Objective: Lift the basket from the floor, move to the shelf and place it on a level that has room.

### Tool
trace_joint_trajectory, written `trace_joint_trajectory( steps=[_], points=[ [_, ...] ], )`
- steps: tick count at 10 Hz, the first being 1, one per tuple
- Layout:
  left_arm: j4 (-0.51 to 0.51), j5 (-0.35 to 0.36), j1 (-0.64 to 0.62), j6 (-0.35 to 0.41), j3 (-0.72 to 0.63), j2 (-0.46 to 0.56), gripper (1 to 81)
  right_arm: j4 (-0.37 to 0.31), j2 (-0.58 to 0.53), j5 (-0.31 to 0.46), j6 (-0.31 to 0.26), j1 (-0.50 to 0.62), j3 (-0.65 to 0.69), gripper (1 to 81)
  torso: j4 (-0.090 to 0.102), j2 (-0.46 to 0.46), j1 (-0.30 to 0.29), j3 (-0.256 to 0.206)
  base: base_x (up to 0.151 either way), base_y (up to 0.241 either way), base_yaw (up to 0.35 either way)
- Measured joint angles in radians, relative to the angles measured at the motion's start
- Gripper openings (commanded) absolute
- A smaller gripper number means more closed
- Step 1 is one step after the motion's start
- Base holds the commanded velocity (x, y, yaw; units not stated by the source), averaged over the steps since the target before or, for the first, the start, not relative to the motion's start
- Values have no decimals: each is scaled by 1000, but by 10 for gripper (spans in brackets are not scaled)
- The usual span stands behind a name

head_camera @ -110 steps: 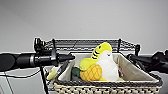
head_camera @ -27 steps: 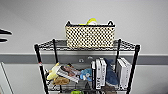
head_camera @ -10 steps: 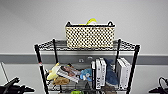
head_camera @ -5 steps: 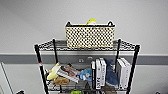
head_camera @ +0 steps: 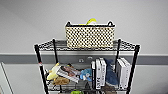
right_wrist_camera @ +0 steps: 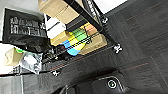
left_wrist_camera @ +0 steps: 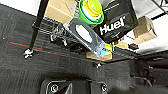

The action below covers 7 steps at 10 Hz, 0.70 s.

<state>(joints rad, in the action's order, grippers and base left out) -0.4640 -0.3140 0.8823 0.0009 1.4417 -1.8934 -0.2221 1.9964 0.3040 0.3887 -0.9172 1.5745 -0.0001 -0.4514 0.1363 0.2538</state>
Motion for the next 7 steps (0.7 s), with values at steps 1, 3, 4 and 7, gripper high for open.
trace_joint_trajectory(
  steps=[1,3,4,7],
  points=[
    [9,10,44,1,34,-30,811,0,33,-9,-11,-33,10,811,0,0,0,0,0,0,0],
    [42,43,116,2,133,-94,811,1,75,-42,-46,-107,28,811,0,0,0,0,0,0,0],
    [57,57,141,2,179,-135,811,1,85,-62,-63,-131,34,811,0,0,0,0,0,0,0],
    [110,106,246,3,303,-269,811,1,149,-131,-106,-227,90,811,0,0,0,0,0,0,0]
  ],
)
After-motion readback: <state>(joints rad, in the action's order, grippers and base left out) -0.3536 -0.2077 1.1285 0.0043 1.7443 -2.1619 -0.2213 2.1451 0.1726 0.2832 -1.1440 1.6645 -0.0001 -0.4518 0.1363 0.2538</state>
